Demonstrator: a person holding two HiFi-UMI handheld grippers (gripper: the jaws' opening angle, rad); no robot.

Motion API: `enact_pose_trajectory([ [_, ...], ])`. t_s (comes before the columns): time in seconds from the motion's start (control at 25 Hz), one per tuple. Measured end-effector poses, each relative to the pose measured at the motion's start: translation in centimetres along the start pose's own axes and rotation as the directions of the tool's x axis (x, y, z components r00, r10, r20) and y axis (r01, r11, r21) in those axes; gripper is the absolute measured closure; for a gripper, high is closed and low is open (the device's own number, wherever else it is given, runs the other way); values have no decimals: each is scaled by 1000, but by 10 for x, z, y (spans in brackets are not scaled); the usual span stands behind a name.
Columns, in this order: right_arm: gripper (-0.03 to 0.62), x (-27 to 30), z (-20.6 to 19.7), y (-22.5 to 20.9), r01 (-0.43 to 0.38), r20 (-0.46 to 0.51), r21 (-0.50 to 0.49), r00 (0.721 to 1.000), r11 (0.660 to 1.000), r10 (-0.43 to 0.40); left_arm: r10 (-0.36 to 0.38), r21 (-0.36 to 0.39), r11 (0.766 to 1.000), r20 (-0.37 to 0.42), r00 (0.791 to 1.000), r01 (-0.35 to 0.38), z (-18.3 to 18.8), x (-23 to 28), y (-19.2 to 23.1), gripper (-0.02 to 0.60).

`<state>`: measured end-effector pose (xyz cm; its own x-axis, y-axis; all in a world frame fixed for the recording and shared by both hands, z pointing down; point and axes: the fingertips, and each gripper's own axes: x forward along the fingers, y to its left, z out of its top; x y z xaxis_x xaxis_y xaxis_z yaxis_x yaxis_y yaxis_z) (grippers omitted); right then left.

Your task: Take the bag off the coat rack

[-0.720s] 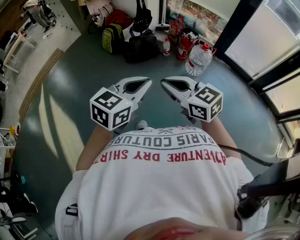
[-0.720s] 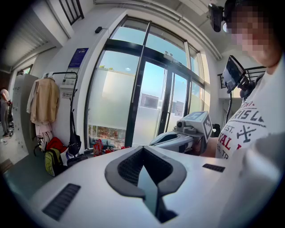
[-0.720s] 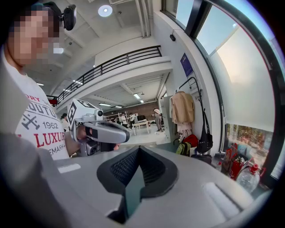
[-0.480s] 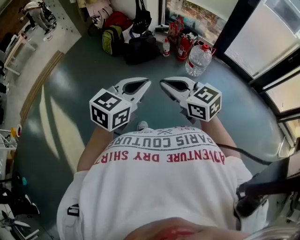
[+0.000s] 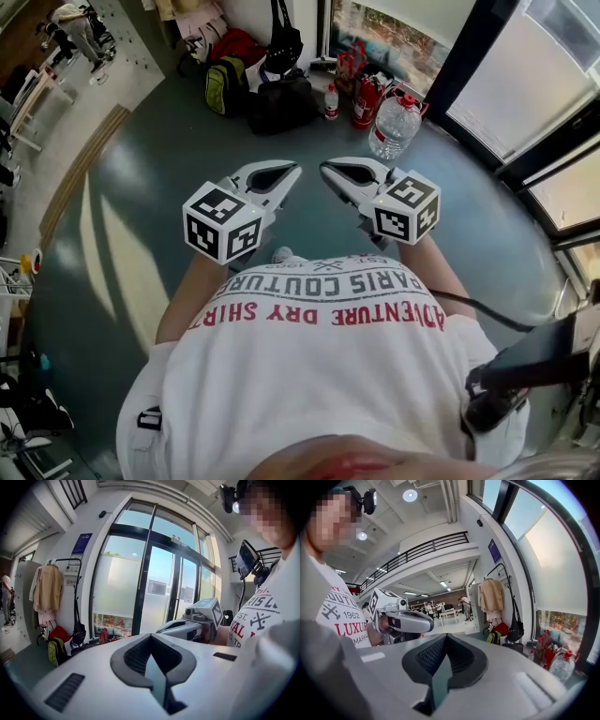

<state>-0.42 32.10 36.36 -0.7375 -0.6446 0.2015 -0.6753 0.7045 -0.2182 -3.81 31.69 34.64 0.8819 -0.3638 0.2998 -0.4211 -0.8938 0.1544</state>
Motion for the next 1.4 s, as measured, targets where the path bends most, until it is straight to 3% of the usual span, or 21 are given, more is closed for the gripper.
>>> enact_pose_trajectory([
  [0.24,594,-11,6,-7,27,42,28,999,999,-28,-7,5,1000,10,1000,6,5,4,-6,580],
  [0.84,594,-30,6,-28,48,30,38,998,998,-49,-43,15,999,-14,999,43,14,39,-17,580],
  [1.16,594,2,22,-66,46,53,41,997,998,-48,-30,-4,1000,7,1000,30,24,57,34,580],
  [1.4,594,62,25,-118,41,25,45,999,998,-43,-45,-26,999,7,999,46,24,84,108,580],
])
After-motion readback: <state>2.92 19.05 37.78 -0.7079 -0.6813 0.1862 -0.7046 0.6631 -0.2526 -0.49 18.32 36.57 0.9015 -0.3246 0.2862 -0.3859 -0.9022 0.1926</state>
